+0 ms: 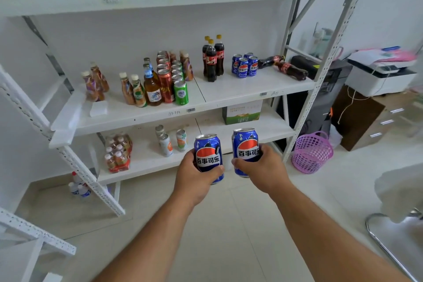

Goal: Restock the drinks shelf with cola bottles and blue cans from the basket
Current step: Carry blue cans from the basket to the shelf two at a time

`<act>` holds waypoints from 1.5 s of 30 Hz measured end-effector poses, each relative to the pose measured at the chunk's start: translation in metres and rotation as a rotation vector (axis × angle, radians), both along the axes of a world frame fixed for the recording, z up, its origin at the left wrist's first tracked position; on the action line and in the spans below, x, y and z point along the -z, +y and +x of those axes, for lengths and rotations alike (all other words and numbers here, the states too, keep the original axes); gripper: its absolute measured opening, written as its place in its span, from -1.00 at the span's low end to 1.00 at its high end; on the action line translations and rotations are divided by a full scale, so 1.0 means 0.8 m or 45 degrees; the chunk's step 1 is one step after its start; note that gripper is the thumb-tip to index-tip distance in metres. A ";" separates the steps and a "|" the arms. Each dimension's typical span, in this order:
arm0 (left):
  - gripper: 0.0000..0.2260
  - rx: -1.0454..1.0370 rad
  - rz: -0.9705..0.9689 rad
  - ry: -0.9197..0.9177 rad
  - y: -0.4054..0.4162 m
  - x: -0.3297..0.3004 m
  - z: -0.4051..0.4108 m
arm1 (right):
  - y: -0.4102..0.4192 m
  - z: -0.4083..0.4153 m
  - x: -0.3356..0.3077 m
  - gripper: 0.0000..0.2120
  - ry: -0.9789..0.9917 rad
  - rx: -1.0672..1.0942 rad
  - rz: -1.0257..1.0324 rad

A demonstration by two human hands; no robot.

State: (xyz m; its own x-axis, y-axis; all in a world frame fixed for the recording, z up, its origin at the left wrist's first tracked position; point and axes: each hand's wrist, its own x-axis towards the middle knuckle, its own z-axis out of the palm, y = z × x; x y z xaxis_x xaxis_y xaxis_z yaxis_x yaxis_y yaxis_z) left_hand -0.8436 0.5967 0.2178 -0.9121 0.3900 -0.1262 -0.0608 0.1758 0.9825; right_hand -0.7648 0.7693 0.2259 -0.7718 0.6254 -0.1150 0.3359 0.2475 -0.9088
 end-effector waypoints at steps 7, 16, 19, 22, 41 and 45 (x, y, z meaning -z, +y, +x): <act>-0.56 0.010 -0.040 0.019 0.098 0.003 -0.050 | 0.098 -0.041 0.004 -0.51 0.040 0.034 -0.031; -0.49 -0.035 -0.082 0.027 0.280 -0.002 -0.102 | 0.285 -0.100 0.002 -0.52 0.067 -0.002 -0.039; -0.51 -0.057 -0.079 0.037 0.329 -0.005 -0.116 | 0.336 -0.117 0.000 -0.50 0.051 -0.015 -0.019; -0.54 -0.081 -0.075 0.030 0.368 -0.005 -0.134 | 0.375 -0.136 0.001 -0.51 0.040 -0.027 -0.009; -0.45 -0.003 -0.078 -0.010 0.516 0.010 -0.344 | 0.518 -0.342 0.014 -0.46 -0.044 -0.005 0.069; -0.42 -0.016 -0.115 -0.029 0.537 0.015 -0.378 | 0.536 -0.376 0.022 -0.45 -0.084 -0.014 0.043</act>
State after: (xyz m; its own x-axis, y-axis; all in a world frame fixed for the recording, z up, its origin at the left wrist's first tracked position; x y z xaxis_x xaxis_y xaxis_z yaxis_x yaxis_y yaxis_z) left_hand -1.1461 1.0259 0.2058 -0.9133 0.3646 -0.1814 -0.0860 0.2627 0.9610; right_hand -1.0655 1.1985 0.2080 -0.7700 0.6215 -0.1446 0.3918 0.2816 -0.8759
